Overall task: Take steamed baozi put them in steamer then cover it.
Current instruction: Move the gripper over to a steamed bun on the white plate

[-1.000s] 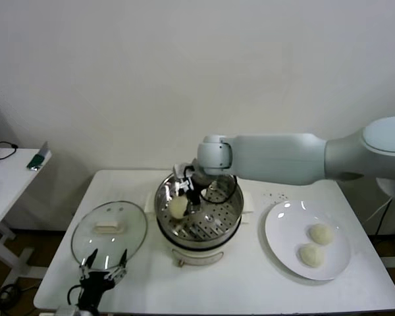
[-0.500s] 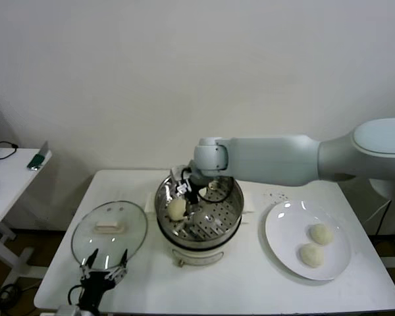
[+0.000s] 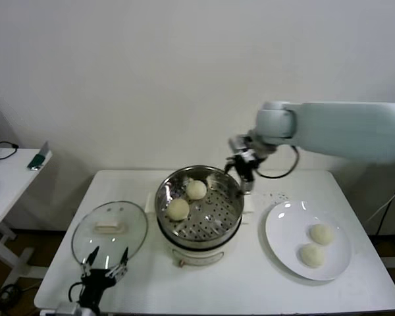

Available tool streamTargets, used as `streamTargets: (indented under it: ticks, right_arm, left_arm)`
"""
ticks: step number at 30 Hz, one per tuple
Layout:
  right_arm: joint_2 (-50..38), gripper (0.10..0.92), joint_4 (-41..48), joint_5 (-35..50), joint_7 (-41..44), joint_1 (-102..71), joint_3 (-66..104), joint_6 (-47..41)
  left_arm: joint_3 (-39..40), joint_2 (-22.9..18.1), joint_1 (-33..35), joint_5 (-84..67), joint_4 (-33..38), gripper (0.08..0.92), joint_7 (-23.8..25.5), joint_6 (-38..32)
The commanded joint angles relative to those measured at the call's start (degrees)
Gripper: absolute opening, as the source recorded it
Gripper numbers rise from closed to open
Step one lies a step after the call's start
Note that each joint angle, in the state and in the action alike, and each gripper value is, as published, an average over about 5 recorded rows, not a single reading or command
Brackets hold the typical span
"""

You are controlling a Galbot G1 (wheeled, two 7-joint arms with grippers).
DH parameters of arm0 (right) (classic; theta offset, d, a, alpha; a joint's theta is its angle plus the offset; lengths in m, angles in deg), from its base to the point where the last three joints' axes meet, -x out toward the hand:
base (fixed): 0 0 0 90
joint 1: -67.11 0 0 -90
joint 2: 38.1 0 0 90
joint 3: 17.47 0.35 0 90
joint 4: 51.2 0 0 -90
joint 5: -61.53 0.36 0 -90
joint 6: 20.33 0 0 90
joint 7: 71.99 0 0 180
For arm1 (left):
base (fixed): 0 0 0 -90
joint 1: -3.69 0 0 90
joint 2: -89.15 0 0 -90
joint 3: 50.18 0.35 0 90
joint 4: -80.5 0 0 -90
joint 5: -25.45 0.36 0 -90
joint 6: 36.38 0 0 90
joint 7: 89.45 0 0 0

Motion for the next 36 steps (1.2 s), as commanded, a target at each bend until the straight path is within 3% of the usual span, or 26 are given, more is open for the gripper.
streamTargets:
  ticks: [1, 9, 18, 36]
  right_arm:
    - [-24.1, 0.823, -9.5, -9.9, 3.6, 10.5, -21.2, 3.3]
    - [-32.8, 0.823, -9.5, -19.3, -1.4, -8.7, -10.5, 0.5]
    - [-32.2, 0.823, -3.3, -25.7, -4.0, -32.1, 10.8, -1.5]
    - [-27.7, 0.823, 2.0, -28.7, -5.4, -40.0, 18.0, -2.7]
  left_arm:
    - [0.0, -0.2, -0.2, 0.0, 0.3, 0.823, 0.1, 0.2]
    - [-0.1, -0.7, -0.3, -0.1, 0.4, 0.823, 0.0, 0.0]
    - [-0.1, -1.1, 0.2, 0.0, 0.4, 0.823, 0.0, -0.3]
    - [0.2, -1.2, 0.3, 0.4, 0.0, 0.823, 0.0, -0.4]
